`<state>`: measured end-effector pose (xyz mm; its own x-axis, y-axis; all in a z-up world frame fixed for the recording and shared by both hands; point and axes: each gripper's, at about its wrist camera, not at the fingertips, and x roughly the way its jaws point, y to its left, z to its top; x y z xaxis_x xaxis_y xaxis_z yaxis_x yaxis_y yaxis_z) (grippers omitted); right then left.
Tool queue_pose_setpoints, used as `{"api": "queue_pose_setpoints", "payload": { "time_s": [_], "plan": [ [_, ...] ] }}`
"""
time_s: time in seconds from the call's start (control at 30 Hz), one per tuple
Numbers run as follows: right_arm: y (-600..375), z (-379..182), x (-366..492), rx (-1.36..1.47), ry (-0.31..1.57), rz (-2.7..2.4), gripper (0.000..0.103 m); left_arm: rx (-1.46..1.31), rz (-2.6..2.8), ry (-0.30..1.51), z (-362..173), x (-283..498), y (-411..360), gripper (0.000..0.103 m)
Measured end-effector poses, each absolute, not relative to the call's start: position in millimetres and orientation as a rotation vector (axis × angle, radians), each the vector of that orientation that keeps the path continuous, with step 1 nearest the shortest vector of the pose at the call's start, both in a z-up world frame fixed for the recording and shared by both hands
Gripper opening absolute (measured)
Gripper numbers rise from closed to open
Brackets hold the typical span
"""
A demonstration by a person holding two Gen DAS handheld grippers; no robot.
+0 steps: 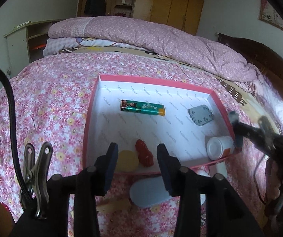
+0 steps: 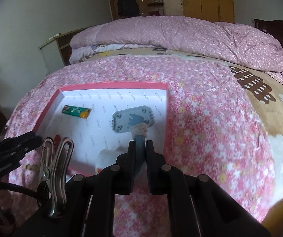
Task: Organize rigid objects
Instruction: 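Place the red figurine in the tray while right tool lowers the blue tube inside, then withdraw both tools from the tray toward the wooden block and grey hook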
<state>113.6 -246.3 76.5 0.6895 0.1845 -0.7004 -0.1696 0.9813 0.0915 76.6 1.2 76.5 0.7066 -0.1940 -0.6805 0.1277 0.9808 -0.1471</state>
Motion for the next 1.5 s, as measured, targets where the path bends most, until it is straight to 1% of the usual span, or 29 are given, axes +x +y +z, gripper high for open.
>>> {"api": "queue_pose_setpoints", "payload": {
  "time_s": [0.27, 0.53, 0.73, 0.8, 0.97, 1.13, 1.43, 1.47, 1.5],
  "plan": [
    [-251.1, 66.3, 136.7, 0.022, 0.824, 0.172, 0.011, -0.076, -0.188, 0.779, 73.1, 73.7, -3.8, 0.044],
    [-256.4, 62.3, 137.6, 0.067, 0.837, 0.184, 0.012, -0.078, -0.186, 0.784, 73.3, 72.5, -3.7, 0.044],
    [-261.7, 68.7, 129.1, 0.130, 0.816, 0.210, 0.025, -0.077, -0.190, 0.790, 73.1, 69.4, -4.5, 0.046],
    [-260.3, 73.5, 124.4, 0.124, 0.796, 0.200, 0.032, -0.075, -0.194, 0.790, 73.6, 67.5, -5.1, 0.046],
    [-257.8, 85.7, 105.9, 0.102, 0.735, 0.182, 0.034, -0.079, -0.202, 0.783, 74.9, 63.3, -5.3, 0.046],
    [-257.8, 94.1, 84.7, 0.112, 0.710, 0.184, 0.040, -0.084, -0.210, 0.782, 77.5, 57.7, -6.4, 0.046],
    [-249.0, 88.2, 40.6, 0.104, 0.744, 0.215, 0.043, -0.070, -0.199, 0.778, 78.8, 36.7, -0.7, 0.046],
    [-247.6, 86.7, 36.7, 0.099, 0.748, 0.219, 0.044, -0.073, -0.196, 0.782, 78.1, 34.1, 1.4, 0.046],
    [-245.3, 84.0, 31.4, 0.090, 0.757, 0.225, 0.048, -0.075, -0.194, 0.784, 77.5, 30.9, 4.3, 0.046]
  ]
}}
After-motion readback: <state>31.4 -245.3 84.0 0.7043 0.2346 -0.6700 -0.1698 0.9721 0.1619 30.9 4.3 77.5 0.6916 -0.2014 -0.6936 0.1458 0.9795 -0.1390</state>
